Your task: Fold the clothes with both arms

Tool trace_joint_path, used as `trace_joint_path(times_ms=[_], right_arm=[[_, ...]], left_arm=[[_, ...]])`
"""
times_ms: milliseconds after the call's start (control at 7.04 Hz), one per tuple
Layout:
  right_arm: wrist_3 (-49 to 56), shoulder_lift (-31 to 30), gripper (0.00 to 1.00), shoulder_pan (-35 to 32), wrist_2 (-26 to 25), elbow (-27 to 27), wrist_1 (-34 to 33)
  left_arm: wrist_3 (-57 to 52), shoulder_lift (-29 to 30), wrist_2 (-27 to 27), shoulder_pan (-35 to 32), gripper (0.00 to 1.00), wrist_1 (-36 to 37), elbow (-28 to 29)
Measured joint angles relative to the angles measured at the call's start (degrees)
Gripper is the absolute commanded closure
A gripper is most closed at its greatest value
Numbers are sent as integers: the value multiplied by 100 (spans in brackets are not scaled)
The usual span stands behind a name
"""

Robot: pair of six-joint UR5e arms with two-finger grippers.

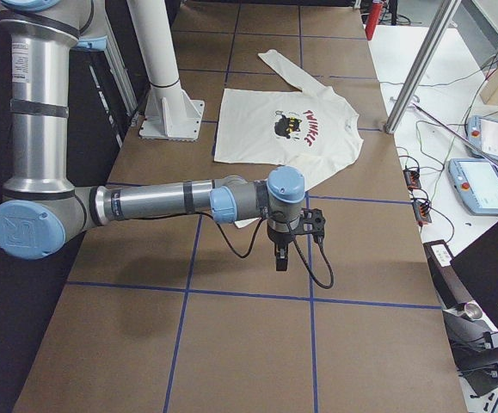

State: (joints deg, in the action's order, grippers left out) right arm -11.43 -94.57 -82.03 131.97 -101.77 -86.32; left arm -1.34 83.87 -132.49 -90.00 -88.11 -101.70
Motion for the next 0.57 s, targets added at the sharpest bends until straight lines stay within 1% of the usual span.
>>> trace_joint_path(times_ms=[284,568], right_arm=[[-9,5,0,2,0,-3,1],[-33,7,0,74,208,-25,48]], left_arm=[[-4,-1,-39,6,0,-6,-40],[17,5,-55,14,0,-16,-47]])
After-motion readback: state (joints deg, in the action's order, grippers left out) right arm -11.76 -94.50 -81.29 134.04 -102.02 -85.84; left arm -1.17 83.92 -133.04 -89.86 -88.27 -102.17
